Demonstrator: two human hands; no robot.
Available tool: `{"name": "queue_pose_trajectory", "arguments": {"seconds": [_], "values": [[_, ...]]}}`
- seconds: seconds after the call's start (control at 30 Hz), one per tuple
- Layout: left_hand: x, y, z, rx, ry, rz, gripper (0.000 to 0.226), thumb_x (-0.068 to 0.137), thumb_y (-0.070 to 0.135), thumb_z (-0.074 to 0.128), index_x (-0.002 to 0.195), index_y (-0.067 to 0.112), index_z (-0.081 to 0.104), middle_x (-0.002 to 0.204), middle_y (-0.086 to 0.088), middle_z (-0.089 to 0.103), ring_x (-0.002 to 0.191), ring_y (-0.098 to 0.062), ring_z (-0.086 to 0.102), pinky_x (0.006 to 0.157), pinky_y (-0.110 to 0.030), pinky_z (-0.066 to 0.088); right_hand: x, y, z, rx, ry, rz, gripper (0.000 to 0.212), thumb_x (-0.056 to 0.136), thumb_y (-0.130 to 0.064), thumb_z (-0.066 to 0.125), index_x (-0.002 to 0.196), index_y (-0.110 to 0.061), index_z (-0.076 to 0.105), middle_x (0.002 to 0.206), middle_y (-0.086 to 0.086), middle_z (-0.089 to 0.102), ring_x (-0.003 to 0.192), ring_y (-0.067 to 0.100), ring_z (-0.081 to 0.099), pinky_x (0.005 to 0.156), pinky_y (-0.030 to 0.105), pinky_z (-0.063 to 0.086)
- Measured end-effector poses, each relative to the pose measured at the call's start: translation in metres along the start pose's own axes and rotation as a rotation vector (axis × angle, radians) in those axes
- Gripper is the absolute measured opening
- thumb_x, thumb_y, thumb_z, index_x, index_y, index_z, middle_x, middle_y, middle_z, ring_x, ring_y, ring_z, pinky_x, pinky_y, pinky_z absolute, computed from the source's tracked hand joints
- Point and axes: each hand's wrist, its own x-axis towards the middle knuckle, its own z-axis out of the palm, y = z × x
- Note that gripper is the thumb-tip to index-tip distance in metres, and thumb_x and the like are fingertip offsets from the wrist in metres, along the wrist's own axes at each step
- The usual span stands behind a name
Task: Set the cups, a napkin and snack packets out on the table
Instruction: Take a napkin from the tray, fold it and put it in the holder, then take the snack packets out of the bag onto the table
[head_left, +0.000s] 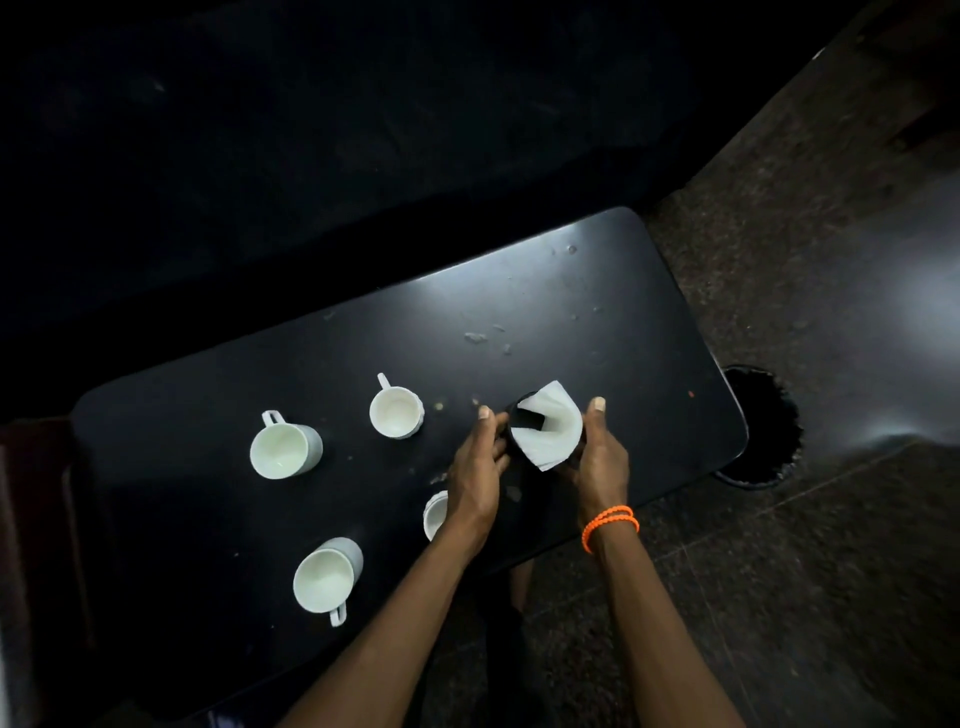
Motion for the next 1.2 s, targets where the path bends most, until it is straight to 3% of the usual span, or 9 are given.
{"name": "queue_pose_trajectory", "arguments": {"seconds": [0.13, 0.2, 0.3, 0.4, 0.67, 0.83, 0.97, 1.07, 1.2], "values": [[-0.003, 0.007, -0.003, 0.067, 0.016, 0.059, 0.067, 0.088, 0.076, 0.041, 0.125, 0.029, 0.073, 0.138, 0.003, 0.07, 0.13, -0.015, 0.063, 0.116, -0.04, 0.047, -0.004, -0.015, -0.001, -0.096, 0.151, -0.133, 0.07, 0.083, -0.079, 0.046, 0.088, -0.018, 0.079, 0.09, 0.004, 0.078, 0.095, 0.027, 0.073, 0.094, 0.049, 0.059], [-0.003, 0.016, -0.008, 0.05, 0.037, 0.069, 0.068, 0.093, 0.072, 0.044, 0.131, 0.022, 0.071, 0.139, 0.002, 0.069, 0.13, -0.014, 0.063, 0.107, -0.034, 0.052, -0.009, -0.03, 0.001, -0.13, 0.277, -0.312, 0.067, 0.093, -0.066, 0.05, 0.079, -0.004, 0.069, 0.081, 0.014, 0.071, 0.086, 0.031, 0.069, 0.086, 0.047, 0.057], [-0.005, 0.038, -0.024, 0.028, 0.075, 0.071, 0.056, 0.106, 0.057, 0.041, 0.13, 0.015, 0.07, 0.134, -0.004, 0.071, 0.125, -0.016, 0.065, 0.09, -0.028, 0.052, -0.024, -0.057, 0.019, -0.237, 0.288, -0.575, 0.042, 0.1, -0.048, 0.058, 0.08, -0.012, 0.07, 0.083, 0.004, 0.066, 0.084, 0.021, 0.062, 0.085, 0.042, 0.054], [-0.011, 0.063, -0.047, 0.006, 0.135, 0.103, 0.053, 0.109, 0.05, 0.039, 0.123, 0.011, 0.072, 0.12, -0.006, 0.074, 0.116, -0.02, 0.069, 0.092, -0.035, 0.055, -0.047, -0.081, 0.054, -0.299, 0.178, -0.747, 0.035, 0.099, -0.046, 0.062, 0.098, -0.013, 0.075, 0.095, -0.003, 0.066, 0.097, 0.023, 0.066, 0.087, 0.039, 0.054], [-0.033, 0.112, -0.154, -0.233, 0.374, 0.238, 0.054, 0.11, 0.045, 0.039, 0.119, 0.003, 0.072, 0.121, -0.017, 0.075, 0.111, -0.027, 0.071, 0.093, -0.04, 0.057, -0.136, -0.074, 0.201, -0.437, -0.186, -1.108, 0.039, 0.095, -0.045, 0.062, 0.095, -0.009, 0.077, 0.094, 0.005, 0.074, 0.091, 0.023, 0.067, 0.083, 0.045, 0.055], [-0.056, 0.124, -0.253, -0.352, 0.547, 0.307, 0.061, 0.109, 0.051, 0.037, 0.118, 0.003, 0.073, 0.116, -0.018, 0.077, 0.113, -0.032, 0.073, 0.099, -0.05, 0.06, -0.207, -0.031, 0.288, -0.452, -0.478, -1.092, 0.039, 0.092, -0.051, 0.06, 0.091, -0.016, 0.077, 0.091, -0.001, 0.074, 0.091, 0.018, 0.068, 0.079, 0.046, 0.057], [-0.081, 0.126, -0.334, -0.43, 0.663, 0.376, 0.056, 0.11, 0.052, 0.035, 0.1, 0.018, 0.078, 0.101, -0.006, 0.08, 0.1, -0.023, 0.076, 0.083, -0.034, 0.061, -0.26, 0.01, 0.343, -0.546, -0.724, -1.075, 0.037, 0.094, -0.052, 0.06, 0.091, -0.019, 0.078, 0.09, -0.004, 0.074, 0.092, 0.014, 0.068, 0.079, 0.042, 0.058], [-0.093, 0.122, -0.395, -0.528, 0.782, 0.397, 0.05, 0.11, 0.047, 0.038, 0.103, 0.015, 0.076, 0.101, -0.011, 0.078, 0.09, -0.02, 0.074, 0.066, -0.02, 0.058, -0.298, 0.044, 0.384, -0.619, -0.887, -1.092, 0.028, 0.097, -0.042, 0.065, 0.091, -0.017, 0.078, 0.088, -0.003, 0.074, 0.088, 0.014, 0.069, 0.08, 0.042, 0.057], [-0.108, 0.107, -0.472, -0.525, 0.919, 0.427, 0.05, 0.11, 0.045, 0.042, 0.116, 0.009, 0.076, 0.1, -0.015, 0.08, 0.085, -0.017, 0.078, 0.065, -0.025, 0.06, -0.344, 0.089, 0.437, -0.604, -1.118, -1.038, 0.033, 0.101, -0.046, 0.056, 0.098, -0.02, 0.077, 0.091, -0.009, 0.074, 0.091, 0.007, 0.068, 0.08, 0.036, 0.055]]}}
